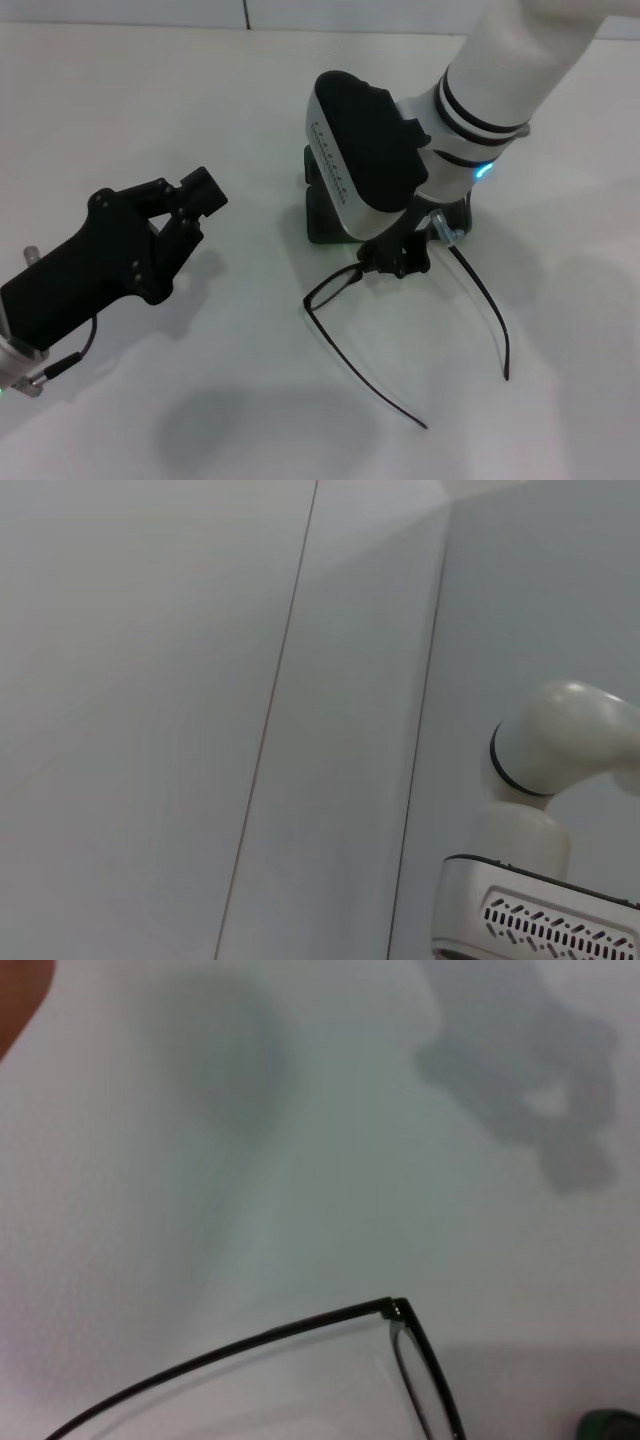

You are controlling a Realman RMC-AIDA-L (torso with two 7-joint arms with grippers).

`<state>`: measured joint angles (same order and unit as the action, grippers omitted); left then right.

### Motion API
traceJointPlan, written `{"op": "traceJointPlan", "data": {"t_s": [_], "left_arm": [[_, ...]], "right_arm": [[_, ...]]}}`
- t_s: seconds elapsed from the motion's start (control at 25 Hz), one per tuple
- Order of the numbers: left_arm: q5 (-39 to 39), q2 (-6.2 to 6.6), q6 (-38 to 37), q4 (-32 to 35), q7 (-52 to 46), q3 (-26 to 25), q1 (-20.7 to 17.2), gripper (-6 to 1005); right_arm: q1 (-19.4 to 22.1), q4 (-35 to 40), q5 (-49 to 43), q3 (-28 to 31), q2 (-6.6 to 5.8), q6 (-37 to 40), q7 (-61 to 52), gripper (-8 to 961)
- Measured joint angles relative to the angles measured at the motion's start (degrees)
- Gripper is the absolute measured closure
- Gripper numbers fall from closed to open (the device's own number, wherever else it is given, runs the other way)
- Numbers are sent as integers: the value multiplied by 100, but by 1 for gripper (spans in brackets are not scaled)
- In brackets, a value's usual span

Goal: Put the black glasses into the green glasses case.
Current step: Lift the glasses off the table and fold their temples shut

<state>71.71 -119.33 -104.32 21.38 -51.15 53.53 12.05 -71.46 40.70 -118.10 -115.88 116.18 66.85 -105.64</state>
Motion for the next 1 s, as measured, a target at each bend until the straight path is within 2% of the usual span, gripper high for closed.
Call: {"op": "traceJointPlan", "data": {"t_s": [0.2, 0.32, 0.36, 0.4, 0.72, 0.84, 1.0], "left_arm": [[0, -2, -1, -20, 0, 1, -4, 901], [0, -3, -15, -21, 0, 8, 0, 901], [0, -3, -38, -21, 0, 9, 20, 901], [0, -3, -38, -21, 0, 9, 20, 902], [-20, -9, -162, 24, 0, 15, 135, 903], [-34, -11, -305, 28, 41, 4, 244, 904], [-66, -11, -581, 34, 115, -1, 465, 904]], "right_arm": [[233, 215, -50, 147, 2, 119, -1, 895], [627, 734, -258, 647, 4, 299, -1, 895], [904, 1122, -404, 1071, -7, 461, -1, 896], [904, 1122, -404, 1071, -7, 461, -1, 896], [1922, 2158, -525, 2434, -31, 1009, 56, 896], [2381, 2478, -349, 2945, -33, 1174, 238, 896], [2954, 2687, 371, 3660, -43, 1356, 649, 896]]}}
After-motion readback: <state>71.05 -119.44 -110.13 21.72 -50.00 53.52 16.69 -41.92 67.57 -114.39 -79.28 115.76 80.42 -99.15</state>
